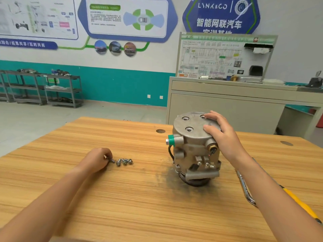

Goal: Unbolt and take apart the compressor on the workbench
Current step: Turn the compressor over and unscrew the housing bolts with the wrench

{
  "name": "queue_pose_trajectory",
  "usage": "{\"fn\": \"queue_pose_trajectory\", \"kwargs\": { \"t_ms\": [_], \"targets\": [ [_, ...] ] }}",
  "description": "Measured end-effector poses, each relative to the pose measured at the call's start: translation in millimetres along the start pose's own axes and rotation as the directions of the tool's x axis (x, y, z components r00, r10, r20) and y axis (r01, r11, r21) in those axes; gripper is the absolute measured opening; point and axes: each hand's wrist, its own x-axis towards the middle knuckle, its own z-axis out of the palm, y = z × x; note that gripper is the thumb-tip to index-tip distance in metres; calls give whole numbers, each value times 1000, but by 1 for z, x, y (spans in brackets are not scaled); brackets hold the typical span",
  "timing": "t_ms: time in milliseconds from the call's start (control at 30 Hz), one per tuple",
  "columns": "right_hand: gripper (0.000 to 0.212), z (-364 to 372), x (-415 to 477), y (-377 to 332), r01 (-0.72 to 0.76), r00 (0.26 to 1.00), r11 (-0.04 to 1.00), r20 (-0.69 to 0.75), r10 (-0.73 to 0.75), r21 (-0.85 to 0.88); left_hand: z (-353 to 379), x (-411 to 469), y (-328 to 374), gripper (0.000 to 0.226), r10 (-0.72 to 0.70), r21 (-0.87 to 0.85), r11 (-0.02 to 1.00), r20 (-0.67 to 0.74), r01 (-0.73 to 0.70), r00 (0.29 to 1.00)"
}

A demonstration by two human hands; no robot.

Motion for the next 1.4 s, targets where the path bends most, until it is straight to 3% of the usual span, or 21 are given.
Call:
{"fn": "queue_pose_trajectory", "kwargs": {
  "t_ms": [167,333,467,567,633,700,833,933,1000,1167,1400],
  "targets": [
    [23,3,2,1,-7,1000,1000,-24,7,20,-6,-4,-8,7,0,62,998,13,-1,1000],
    [20,11,6,-2,-43,999,997,-16,44,63,0,-6,7,20,-66,93,993,-12,67,998],
    [23,13,6,-2,-67,998,994,19,66,86,-2,-14,13,30,-145,-29,989,-50,143,988],
    [48,3,2,2,-147,984,976,127,127,158,-11,-27,44,38,-84,-264,964,-217,24,973],
    [79,-5,-2,11,-201,967,961,196,163,193,-21,-41,85,43,32,-521,834,-285,-183,958],
    [92,-11,-5,23,-234,951,950,251,180,205,-27,-52,130,53,145,-730,609,-280,-309,949],
    [78,-11,-3,42,-315,919,924,311,240,218,-8,-55,194,57,150,-891,345,-259,-296,954],
    [93,-2,-5,51,-350,915,895,306,263,278,7,-52,215,67,35,-956,156,-247,-249,968],
    [97,3,-7,55,-349,923,880,278,265,323,10,-52,222,77,-35,-963,112,-251,-246,967],
    [102,5,-15,56,-347,933,852,235,271,392,9,-53,230,82,-54,-953,151,-274,-264,960],
    [97,10,-42,46,-309,947,841,222,230,445,-1,-70,229,69,-80,-945,162,-300,-284,951]
  ]
}}
